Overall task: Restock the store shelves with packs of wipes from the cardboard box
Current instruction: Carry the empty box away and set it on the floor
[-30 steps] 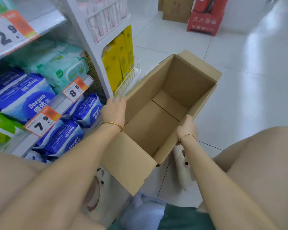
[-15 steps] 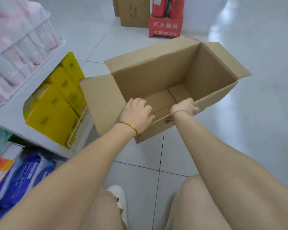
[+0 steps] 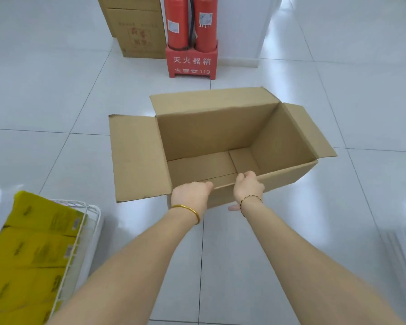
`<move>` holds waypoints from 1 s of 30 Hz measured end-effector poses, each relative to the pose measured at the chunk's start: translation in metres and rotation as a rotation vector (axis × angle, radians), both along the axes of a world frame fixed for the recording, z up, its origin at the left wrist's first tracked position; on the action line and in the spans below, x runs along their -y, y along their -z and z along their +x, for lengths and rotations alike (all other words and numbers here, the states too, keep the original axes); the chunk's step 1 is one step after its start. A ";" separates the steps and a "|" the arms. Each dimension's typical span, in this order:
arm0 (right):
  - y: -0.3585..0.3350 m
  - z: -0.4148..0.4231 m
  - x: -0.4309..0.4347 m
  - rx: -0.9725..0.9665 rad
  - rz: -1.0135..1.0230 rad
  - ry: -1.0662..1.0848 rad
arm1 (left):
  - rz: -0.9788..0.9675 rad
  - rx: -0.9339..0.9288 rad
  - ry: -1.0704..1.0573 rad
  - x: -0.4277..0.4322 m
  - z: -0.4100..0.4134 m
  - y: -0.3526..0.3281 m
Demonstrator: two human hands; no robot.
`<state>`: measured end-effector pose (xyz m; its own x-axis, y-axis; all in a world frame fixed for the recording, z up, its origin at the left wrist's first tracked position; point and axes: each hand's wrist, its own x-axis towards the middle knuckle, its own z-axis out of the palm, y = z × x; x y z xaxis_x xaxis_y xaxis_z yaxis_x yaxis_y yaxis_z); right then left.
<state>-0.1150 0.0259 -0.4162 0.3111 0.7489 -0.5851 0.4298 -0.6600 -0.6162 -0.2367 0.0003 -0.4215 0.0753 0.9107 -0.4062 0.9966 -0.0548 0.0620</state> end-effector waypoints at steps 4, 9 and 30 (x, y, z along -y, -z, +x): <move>-0.047 0.048 -0.058 0.559 0.081 -0.622 | -0.021 -0.043 0.049 -0.071 0.005 -0.037; -0.059 0.057 -0.169 0.892 0.030 -1.054 | -0.002 -0.004 0.160 -0.187 0.007 -0.051; 0.174 0.044 -0.624 0.887 0.080 -1.137 | 0.039 -0.223 0.202 -0.604 0.030 0.183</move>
<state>-0.0709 0.6495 -0.5904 -0.2329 0.8544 -0.4644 0.9423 0.3163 0.1093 -0.2071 0.6042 -0.6041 0.1689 0.9015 -0.3985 0.9541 -0.2510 -0.1635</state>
